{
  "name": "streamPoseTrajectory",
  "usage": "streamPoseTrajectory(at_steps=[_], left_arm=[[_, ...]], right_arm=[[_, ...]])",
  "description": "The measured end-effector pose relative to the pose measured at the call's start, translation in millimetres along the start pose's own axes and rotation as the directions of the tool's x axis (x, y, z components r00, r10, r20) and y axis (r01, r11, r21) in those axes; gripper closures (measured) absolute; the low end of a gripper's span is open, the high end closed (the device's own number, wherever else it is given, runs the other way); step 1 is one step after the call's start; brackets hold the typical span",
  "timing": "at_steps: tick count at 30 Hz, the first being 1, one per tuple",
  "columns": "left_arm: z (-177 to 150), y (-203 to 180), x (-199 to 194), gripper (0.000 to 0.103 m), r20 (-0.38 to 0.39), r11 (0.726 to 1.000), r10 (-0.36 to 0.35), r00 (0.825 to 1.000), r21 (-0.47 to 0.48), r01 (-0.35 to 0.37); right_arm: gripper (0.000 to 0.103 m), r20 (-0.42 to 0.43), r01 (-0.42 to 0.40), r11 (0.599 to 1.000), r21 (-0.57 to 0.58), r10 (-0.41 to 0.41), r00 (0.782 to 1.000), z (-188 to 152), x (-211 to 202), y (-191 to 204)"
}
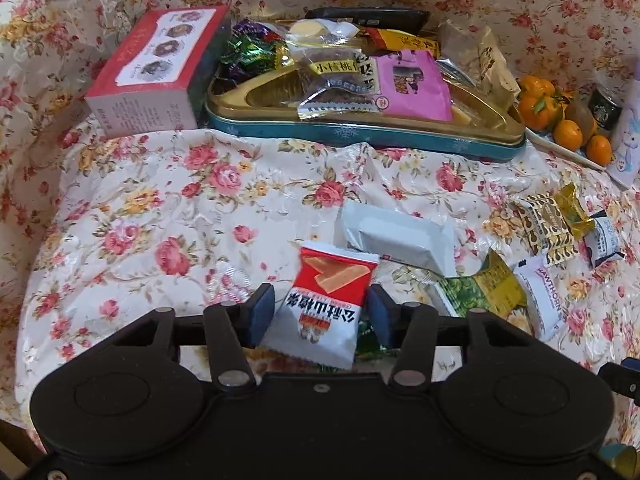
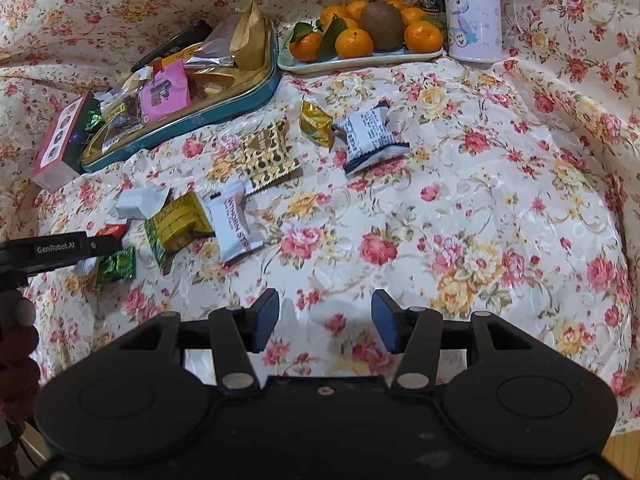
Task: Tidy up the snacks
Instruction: 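Move left tool to the red wafer packet while right tool approaches white packet, then close right tool on the white-silver packet while left tool closes on red wafer packet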
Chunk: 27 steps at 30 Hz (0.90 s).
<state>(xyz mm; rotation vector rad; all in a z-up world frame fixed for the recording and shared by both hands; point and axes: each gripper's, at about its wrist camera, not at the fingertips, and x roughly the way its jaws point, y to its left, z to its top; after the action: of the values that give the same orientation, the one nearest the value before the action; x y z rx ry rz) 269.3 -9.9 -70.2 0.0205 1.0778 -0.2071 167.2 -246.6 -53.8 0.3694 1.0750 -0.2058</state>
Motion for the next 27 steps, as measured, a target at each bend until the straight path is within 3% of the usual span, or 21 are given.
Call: streamPoseTrajectory(at_steps=[15,22,27], left_arm=[[13,-34,19,0.049,0.038,0.998,-0.002,0.999,0.068,-0.001],[12,-41,23,0.044,0.045,0.995,0.006,0.999,0.096,-0.01],[12,-41,24,0.041,0.044,0.994,0.008,0.999,0.106,-0.013]], right_arm=[[0.049,0.102,0.064,0.996,0.06,-0.07,0.992,45,20,-24],[0.049,0.185,0.079,0.994,0.077,-0.092,0.978,72,34,-31],[0.048,0.19,0.058,0.995,0.078,-0.072,0.979,89,54,-34]])
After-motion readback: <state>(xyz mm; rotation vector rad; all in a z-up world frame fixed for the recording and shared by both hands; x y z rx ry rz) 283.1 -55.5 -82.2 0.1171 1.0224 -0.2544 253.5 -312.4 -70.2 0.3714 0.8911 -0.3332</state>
